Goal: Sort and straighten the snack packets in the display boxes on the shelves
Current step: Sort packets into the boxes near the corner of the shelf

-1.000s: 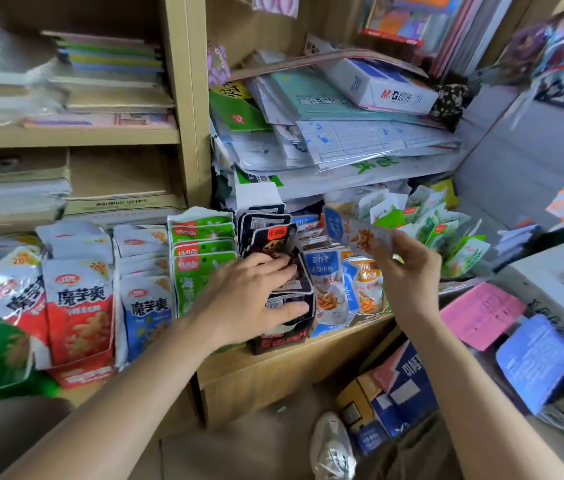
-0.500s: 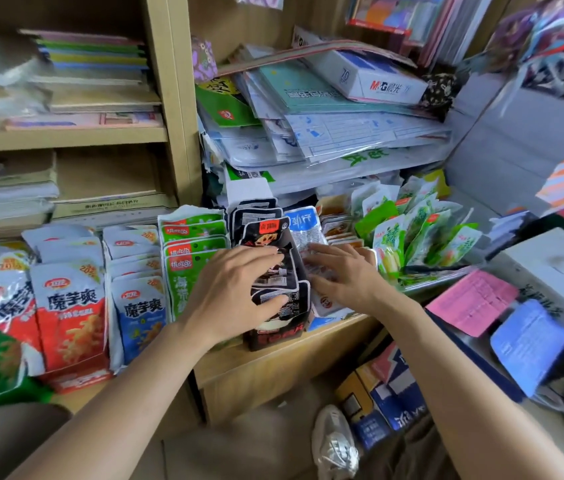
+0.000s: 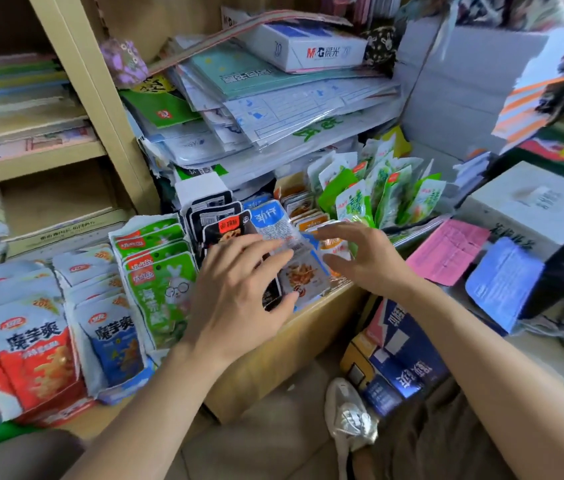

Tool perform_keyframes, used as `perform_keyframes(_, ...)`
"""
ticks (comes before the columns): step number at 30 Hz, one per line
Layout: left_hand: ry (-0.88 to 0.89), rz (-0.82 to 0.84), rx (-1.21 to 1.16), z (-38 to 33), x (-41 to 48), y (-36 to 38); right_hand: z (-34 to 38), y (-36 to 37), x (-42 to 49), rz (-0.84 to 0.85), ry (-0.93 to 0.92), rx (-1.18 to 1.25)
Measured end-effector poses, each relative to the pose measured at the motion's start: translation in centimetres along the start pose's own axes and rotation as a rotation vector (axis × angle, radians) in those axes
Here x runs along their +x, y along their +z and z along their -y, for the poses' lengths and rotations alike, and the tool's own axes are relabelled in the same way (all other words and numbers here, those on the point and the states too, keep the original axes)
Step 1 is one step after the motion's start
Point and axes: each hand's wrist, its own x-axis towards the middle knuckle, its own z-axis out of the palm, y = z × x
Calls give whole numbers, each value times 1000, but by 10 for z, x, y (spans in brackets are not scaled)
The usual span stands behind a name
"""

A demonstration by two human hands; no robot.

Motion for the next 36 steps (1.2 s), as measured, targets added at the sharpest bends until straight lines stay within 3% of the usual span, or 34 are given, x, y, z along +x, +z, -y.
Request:
perform_keyframes(3, 9, 117, 52, -18, 15, 8, -18, -17, -6, -223, 89, -51)
perform_keyframes(7, -84, 475, 254, -26, 46, 29, -60, -54, -13, -475, 261, -102)
perform_keyframes(9, -114, 604, 333, -23, 60, 42, -88, -75, -16, -503, 346, -178)
perform_keyframes(11, -119, 656, 394, -16, 71, 53, -112, -88, -16, -399, 425, -257)
perform_keyframes(14, -81, 663, 492, 0, 78, 61, -132, -86, -14, -202, 471, -324)
perform_keyframes(17, -107, 646, 445, 10, 81, 65, -140, -76, -9, -145, 470, -358)
perform_keyframes(21, -176, 387, 348, 19, 77, 65, -140, -84, -4, -77, 482, -404)
perform_keyframes(23, -193, 345, 353, 22, 75, 67, -141, -89, -2, -74, 449, -416)
perform_keyframes(29, -195, 371, 322, 23, 76, 72, -136, -99, 3, -321, 246, -216)
perform_keyframes(36, -145, 538, 330, 15, 71, 67, -122, -105, 10, -609, 359, 152)
